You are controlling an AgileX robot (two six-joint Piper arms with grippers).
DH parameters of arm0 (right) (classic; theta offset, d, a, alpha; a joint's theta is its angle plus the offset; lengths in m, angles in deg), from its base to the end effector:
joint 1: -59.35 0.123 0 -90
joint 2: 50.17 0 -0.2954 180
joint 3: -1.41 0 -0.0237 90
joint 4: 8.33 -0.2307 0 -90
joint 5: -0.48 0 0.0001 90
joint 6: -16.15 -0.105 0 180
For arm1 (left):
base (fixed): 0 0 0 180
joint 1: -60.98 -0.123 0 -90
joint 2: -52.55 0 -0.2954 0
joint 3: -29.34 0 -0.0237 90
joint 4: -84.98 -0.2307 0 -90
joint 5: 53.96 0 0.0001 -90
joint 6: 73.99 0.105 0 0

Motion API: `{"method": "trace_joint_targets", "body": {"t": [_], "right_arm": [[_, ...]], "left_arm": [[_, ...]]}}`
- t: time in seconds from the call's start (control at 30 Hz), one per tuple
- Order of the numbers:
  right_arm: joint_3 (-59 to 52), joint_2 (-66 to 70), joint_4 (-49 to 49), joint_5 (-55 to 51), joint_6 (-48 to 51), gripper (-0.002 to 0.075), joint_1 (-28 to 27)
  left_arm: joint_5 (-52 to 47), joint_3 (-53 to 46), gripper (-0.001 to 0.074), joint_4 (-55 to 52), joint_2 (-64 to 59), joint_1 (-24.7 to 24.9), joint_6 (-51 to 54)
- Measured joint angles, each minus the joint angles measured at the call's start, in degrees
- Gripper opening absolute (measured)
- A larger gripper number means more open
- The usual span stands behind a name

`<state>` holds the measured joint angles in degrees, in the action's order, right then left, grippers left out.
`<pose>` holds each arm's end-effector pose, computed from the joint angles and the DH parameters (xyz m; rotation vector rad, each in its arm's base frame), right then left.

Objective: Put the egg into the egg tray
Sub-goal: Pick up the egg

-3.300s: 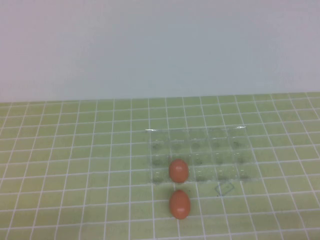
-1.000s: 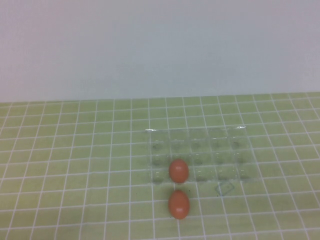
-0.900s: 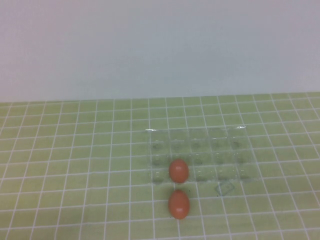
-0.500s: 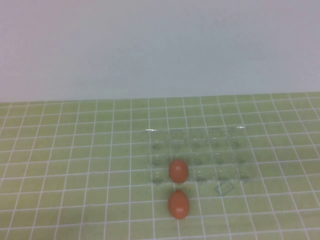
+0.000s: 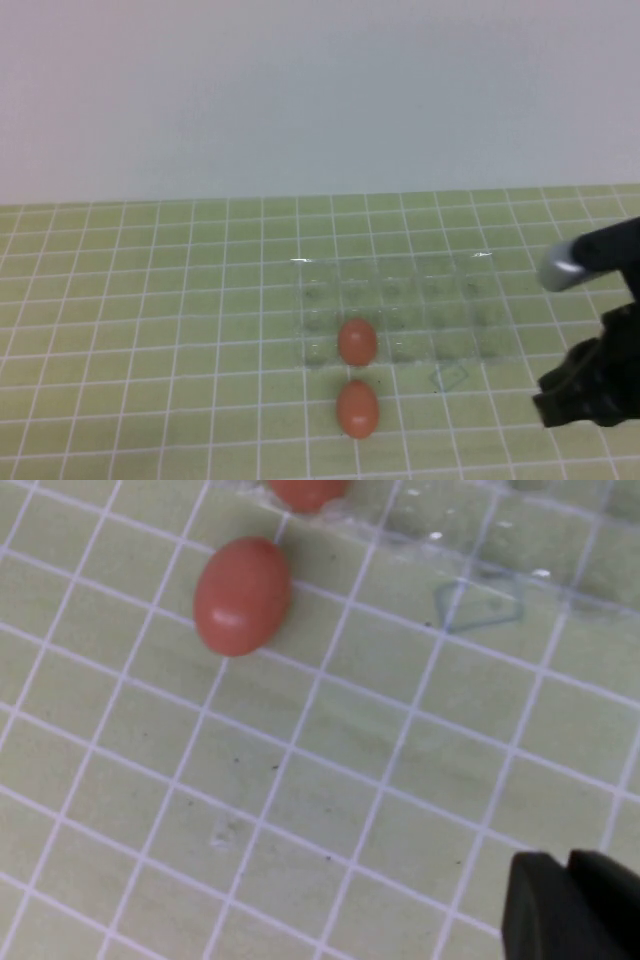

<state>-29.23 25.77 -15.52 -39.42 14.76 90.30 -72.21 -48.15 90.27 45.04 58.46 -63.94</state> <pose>0.1793 0.1174 0.2793 -0.5696 2.5243 0.3530 0.0372 -0.0014 0.1813 0.0600 1.8002 0.0680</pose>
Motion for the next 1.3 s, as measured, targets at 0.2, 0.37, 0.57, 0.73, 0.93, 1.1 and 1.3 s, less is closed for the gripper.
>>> {"method": "trace_joint_targets", "body": {"t": [0.2, 0.37, 0.57, 0.73, 0.93, 1.1, 1.3], "right_arm": [[10.89, 15.63, -4.96, -2.97, -1.35, 0.0327, 4.81], [18.17, 24.90, -8.23, -3.07, -2.00, 0.0559, 5.76], [24.25, 33.81, -9.65, -3.42, -6.07, 0.0598, 7.98], [28.74, 39.48, -9.50, -4.57, -8.63, 0.0599, 9.79], [32.24, 43.76, -6.97, -5.09, -11.92, 0.0599, 11.21], [32.96, 45.97, -5.27, -5.09, -13.65, 0.0599, 11.70], [33.08, 47.78, -2.52, -3.72, -16.31, 0.0599, 11.70]], "left_arm": [[0.00, 0.00, -0.0002, 0.00, 0.00, 0.00, 0.00], [0.00, 0.00, -0.0002, 0.00, 0.00, 0.00, 0.00], [0.00, 0.00, -0.0002, 0.00, 0.00, 0.00, 0.00], [0.00, 0.00, -0.0002, 0.00, 0.00, 0.00, 0.00], [0.00, 0.00, -0.0002, 0.00, 0.00, 0.00, 0.00], [0.00, 0.00, -0.0002, 0.00, 0.00, 0.00, 0.00], [0.00, 0.00, -0.0002, 0.00, 0.00, 0.00, 0.00]]}}
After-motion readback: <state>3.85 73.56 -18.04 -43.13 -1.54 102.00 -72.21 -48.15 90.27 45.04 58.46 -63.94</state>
